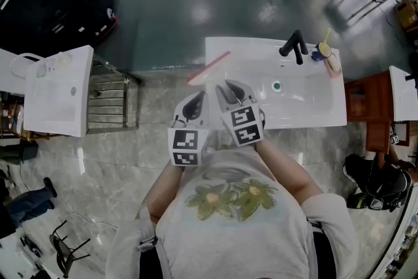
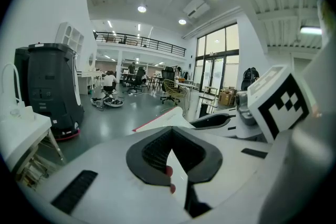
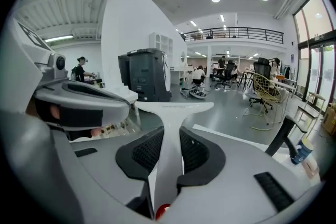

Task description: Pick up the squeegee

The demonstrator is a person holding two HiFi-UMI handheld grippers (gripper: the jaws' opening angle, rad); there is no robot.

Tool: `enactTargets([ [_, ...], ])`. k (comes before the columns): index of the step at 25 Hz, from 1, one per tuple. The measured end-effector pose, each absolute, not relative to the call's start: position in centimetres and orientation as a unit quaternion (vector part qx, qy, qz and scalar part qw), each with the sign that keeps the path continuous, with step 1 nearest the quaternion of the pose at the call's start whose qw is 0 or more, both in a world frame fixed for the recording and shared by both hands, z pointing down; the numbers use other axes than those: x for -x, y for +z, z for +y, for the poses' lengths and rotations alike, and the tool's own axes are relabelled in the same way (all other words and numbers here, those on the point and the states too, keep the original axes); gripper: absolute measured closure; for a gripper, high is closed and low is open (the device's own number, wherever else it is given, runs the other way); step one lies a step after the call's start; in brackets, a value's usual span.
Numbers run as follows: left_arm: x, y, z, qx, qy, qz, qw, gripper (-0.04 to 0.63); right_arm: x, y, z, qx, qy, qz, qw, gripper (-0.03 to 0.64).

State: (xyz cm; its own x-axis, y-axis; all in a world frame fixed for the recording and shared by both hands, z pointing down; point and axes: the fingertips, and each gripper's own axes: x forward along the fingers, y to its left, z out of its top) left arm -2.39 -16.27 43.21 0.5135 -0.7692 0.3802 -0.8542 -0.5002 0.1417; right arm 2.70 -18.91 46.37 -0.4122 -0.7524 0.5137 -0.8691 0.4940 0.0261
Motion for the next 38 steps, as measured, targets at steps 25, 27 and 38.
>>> enactTargets([
  [25,1.6,42.2,-13.6,-0.877,0.12,-0.438,0.155,0.588,-1.8,40.8,-14.2,-0.521,0.089,-0.829,0.181,0.522],
  [27,1.5,42.1,-13.3,-0.879,0.12,-0.436,0.155,0.587,-1.8,40.8,-13.9,-0.523,0.088,-0.828,0.182,0.522],
  [38,1.9,42.0,-12.8,-0.88,0.117,-0.434,0.155,0.587,-1.5,41.0,-13.3,-0.529,0.092,-0.824,0.182,0.522],
])
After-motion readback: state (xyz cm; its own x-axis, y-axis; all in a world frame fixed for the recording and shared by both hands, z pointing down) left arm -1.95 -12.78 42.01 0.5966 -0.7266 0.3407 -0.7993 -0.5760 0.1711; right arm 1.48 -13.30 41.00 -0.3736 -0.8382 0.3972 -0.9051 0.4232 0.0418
